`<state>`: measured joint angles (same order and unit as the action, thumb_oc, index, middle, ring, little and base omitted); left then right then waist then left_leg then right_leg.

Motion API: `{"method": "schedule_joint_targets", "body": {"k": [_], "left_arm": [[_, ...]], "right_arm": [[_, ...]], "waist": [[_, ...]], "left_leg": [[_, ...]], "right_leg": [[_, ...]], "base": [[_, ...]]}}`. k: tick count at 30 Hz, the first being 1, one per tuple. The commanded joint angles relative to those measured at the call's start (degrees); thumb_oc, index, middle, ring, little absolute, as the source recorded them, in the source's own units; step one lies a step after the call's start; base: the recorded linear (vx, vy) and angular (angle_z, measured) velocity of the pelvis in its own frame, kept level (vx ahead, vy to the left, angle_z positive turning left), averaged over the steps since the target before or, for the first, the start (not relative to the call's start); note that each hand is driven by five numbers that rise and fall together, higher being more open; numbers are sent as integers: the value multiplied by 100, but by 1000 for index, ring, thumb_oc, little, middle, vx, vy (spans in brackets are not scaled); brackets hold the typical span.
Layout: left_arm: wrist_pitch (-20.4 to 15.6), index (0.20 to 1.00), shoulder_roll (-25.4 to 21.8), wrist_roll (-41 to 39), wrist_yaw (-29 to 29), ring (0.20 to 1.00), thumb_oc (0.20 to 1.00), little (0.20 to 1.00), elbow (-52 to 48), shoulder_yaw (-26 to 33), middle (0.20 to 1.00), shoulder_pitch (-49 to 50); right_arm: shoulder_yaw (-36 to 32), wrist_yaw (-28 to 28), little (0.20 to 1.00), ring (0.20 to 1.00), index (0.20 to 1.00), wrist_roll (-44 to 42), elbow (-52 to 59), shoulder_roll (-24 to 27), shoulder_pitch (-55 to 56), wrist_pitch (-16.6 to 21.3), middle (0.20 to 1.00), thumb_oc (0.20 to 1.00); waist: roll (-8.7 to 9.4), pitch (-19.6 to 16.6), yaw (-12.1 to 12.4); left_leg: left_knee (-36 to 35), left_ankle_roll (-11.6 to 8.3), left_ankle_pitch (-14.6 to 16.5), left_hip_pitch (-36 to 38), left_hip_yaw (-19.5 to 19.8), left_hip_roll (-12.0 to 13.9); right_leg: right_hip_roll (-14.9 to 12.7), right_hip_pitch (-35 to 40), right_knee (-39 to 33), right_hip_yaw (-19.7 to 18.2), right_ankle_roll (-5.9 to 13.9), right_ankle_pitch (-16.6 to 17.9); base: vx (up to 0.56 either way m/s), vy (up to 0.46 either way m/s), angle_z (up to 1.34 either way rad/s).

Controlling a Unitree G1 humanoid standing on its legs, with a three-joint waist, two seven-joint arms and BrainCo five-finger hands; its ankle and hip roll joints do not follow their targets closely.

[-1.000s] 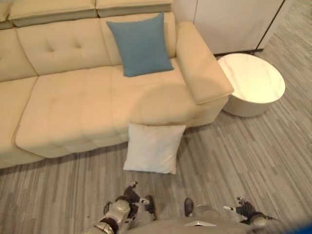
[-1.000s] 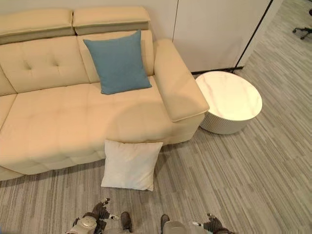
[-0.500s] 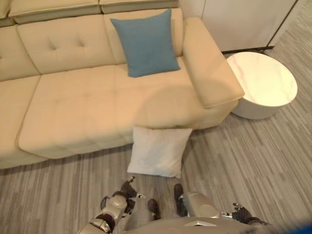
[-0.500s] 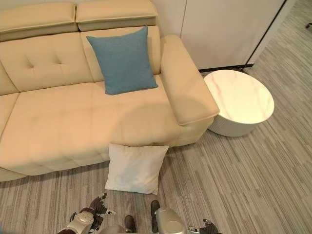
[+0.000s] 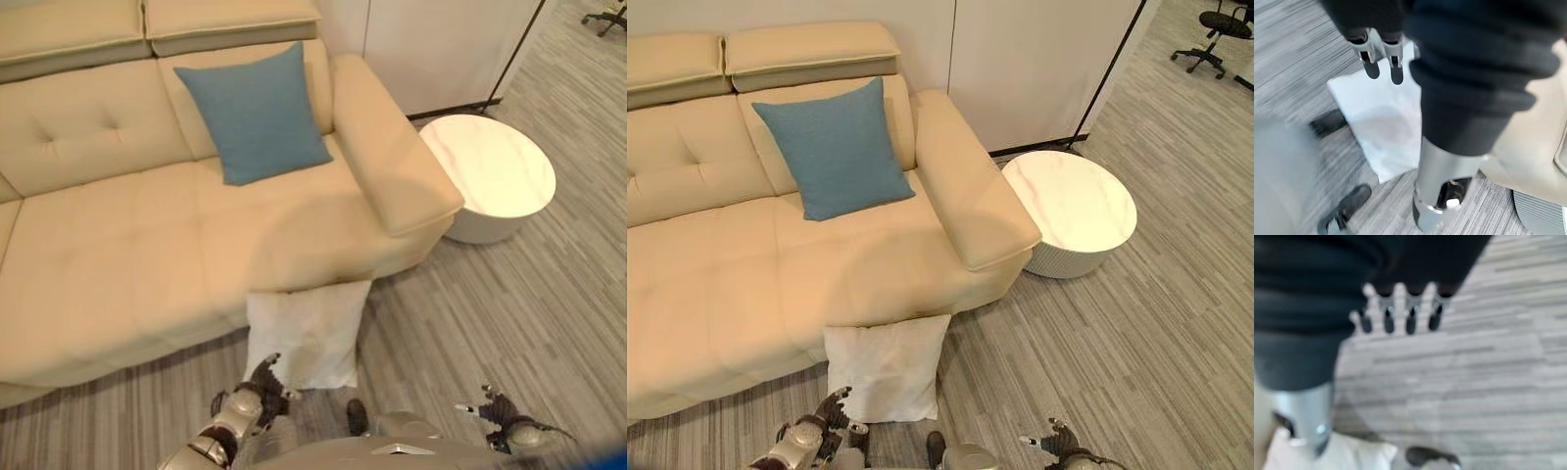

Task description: Pick up all the scattered cushions and arrange them neatly on the sofa.

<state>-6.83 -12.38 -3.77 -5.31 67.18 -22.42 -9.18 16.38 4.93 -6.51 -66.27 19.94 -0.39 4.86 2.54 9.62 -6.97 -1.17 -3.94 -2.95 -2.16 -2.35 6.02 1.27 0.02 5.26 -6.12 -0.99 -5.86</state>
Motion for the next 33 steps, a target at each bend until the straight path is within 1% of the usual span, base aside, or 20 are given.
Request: {"method": "schedule_joint_targets", "body": {"k": [1, 2, 3, 5, 6, 7, 8, 9, 10, 11, 12, 13, 14, 15, 16, 20, 26, 28, 31, 33], "left_arm": [[-112, 1000, -173, 85, -97, 1000, 1000, 1000, -144, -18, 1000, 25], [-111, 1000, -202, 90, -114, 1000, 1000, 1000, -131, 1, 1000, 6], [-106, 1000, -234, 96, -141, 1000, 1000, 1000, -110, 40, 1000, -15], [-122, 1000, -282, 39, -179, 1000, 1000, 1000, -144, 86, 1000, -29], [-126, 1000, -308, 6, -193, 1000, 1000, 1000, -169, 107, 1000, -37], [-126, 1000, -308, 5, -193, 1000, 1000, 1000, -169, 107, 1000, -38], [-117, 1000, -347, -5, -174, 1000, 1000, 1000, -183, 112, 1000, -48], [-119, 1000, -349, 17, -154, 1000, 1000, 1000, -152, 118, 1000, -31], [-121, 1000, -343, 36, -151, 1000, 1000, 1000, -125, 138, 1000, -7], [-139, 1000, -338, 34, -145, 1000, 1000, 1000, -97, 171, 1000, 6], [-140, 1000, -338, 34, -145, 1000, 1000, 1000, -96, 168, 1000, 7], [-131, 1000, -308, 105, -154, 1000, 1000, 1000, -66, 112, 1000, -32], [-136, 1000, -291, 86, -184, 1000, 1000, 1000, -115, 145, 1000, -27], [-158, 1000, -290, 37, -239, 1000, 1000, 1000, -150, 176, 1000, -43], [-156, 1000, -279, 11, -250, 1000, 1000, 1000, -159, 172, 1000, -37], [-182, 1000, -262, -32, -304, 1000, 1000, 1000, -281, 149, 1000, -121], [-240, 1000, -278, -135, -370, 1000, 1000, 1000, -541, 116, 1000, -198], [-255, 1000, -244, -159, -380, 1000, 1000, 1000, -645, 71, 1000, -222], [-261, 1000, -198, -239, -397, 1000, 1000, 1000, -671, 56, 1000, -242], [-286, 1000, -108, -376, -473, 1000, 1000, 1000, -735, 53, 1000, -253]], "right_arm": [[74, 37, 1000, 1000, 1000, -64, 208, 41, -100, 74, 1000, 1000], [85, 40, 1000, 1000, 1000, -61, 220, 26, -135, 72, 1000, 1000], [102, 46, 1000, 1000, 1000, -70, 215, -22, -262, 78, 1000, 1000], [147, 66, 1000, 1000, 1000, -71, 261, -32, -397, 89, 1000, 1000], [153, 90, 1000, 1000, 1000, -60, 292, -40, -454, 108, 1000, 1000], [152, 91, 1000, 1000, 1000, -60, 292, -39, -454, 108, 1000, 1000], [163, 116, 1000, 1000, 1000, -51, 351, -33, -485, 140, 1000, 1000], [190, 117, 1000, 1000, 1000, -62, 350, -32, -470, 165, 1000, 1000], [222, 110, 1000, 1000, 1000, -40, 334, -30, -460, 164, 1000, 1000], [195, 143, 1000, 1000, 1000, 9, 327, -25, -443, 179, 1000, 1000], [193, 144, 1000, 1000, 1000, 11, 329, -25, -440, 179, 1000, 1000], [247, 180, 1000, 1000, 1000, -29, 402, -36, -445, 225, 1000, 1000], [227, 204, 1000, 1000, 1000, -18, 377, -25, -469, 198, 1000, 1000], [225, 255, 1000, 1000, 1000, -25, 355, -15, -466, 190, 1000, 1000], [208, 263, 1000, 1000, 1000, -58, 356, -23, -452, 191, 1000, 1000], [200, 326, 1000, 1000, 1000, -77, 324, 7, -471, 207, 1000, 1000], [207, 359, 1000, 1000, 1000, -98, 431, 41, -468, 244, 1000, 1000], [183, 384, 1000, 1000, 1000, -134, 478, 89, -457, 274, 1000, 1000], [219, 398, 1000, 1000, 1000, -153, 444, 120, -508, 269, 1000, 1000], [189, 440, 1000, 1000, 1000, -210, 436, 148, -502, 279, 1000, 1000]], "waist": [[213, -66, 38], [225, -67, 41], [238, -56, 60], [214, -20, 125], [177, 4, 204], [176, 8, 204], [106, 20, 255], [98, -5, 222], [109, -43, 236], [108, -75, 360], [107, -64, 354], [126, -60, 238], [115, -62, 235], [114, -46, 307], [109, -43, 306], [31, -32, 261], [-55, 141, 208], [-39, 287, 212], [-18, 363, 226], [12, 375, 211]], "left_leg": [[1050, 149, 920, -431, -97, -274], [1028, 193, 950, -415, -157, -303], [931, 288, 982, -375, -359, -362], [803, 327, 947, -350, -571, -352], [707, 335, 909, -324, -704, -308], [701, 334, 907, -317, -704, -308], [546, 336, 808, -310, -852, -278], [398, 336, 722, -269, -874, -353], [280, 325, 698, -207, -928, -414], [212, 294, 706, -157, -1061, -412], [205, 293, 705, -140, -1052, -414], [206, 298, 669, -201, -1008, -444], [221, 308, 672, -230, -1022, -454], [243, 308, 686, -255, -1086, -438], [223, 310, 684, -272, -1102, -436], [134, 296, 596, -322, -1074, -431], [160, 214, 514, -362, -910, -394], [551, 121, 508, -579, -799, -376], [855, 90, 594, -744, -618, -372], [970, 26, 567, -909, -517, -222]], "right_leg": [[-917, -205, 165, 37, 677, -10], [-952, -248, 131, -16, 727, 66], [-1032, -397, 25, -91, 842, 311], [-1086, -572, 17, 73, 896, 469], [-1136, -660, 75, 397, 870, 476], [-1135, -657, 78, 398, 870, 473], [-1155, -661, 239, 1000, 830, 353], [-960, -630, 321, 1047, 797, 267], [-859, -579, 216, 1116, 786, 224], [-1022, -466, 27, 1601, 784, 180], [-1023, -439, 11, 1613, 786, 183], [-805, -437, -71, 1287, 711, 98], [-771, -506, -120, 1160, 722, 161], [-822, -498, -216, 1303, 730, 220], [-823, -478, -265, 1309, 712, 220], [-768, -498, -426, 1260, 685, 269], [-662, -514, -317, 1225, 576, 162], [-635, -494, -309, 1208, 473, 79], [-630, -534, -235, 1252, 409, 50], [-731, -509, -243, 1332, 418, 25]], "base": [[-1, 135, -43], [-27, 210, -40], [-47, 247, -41], [-85, 180, -78], [-68, 93, -120], [-91, 102, -114], [-64, 110, -70], [-58, 135, -42], [-17, 69, -19], [-7, 19, -6], [-39, -92, -33], [-39, -78, -55], [-67, -115, -37], [-43, -68, 17], [-27, -76, 19], [-16, -80, -4], [-31, -87, 15], [-60, -118, 49], [-34, -44, 66], [36, 19, 25]]}}
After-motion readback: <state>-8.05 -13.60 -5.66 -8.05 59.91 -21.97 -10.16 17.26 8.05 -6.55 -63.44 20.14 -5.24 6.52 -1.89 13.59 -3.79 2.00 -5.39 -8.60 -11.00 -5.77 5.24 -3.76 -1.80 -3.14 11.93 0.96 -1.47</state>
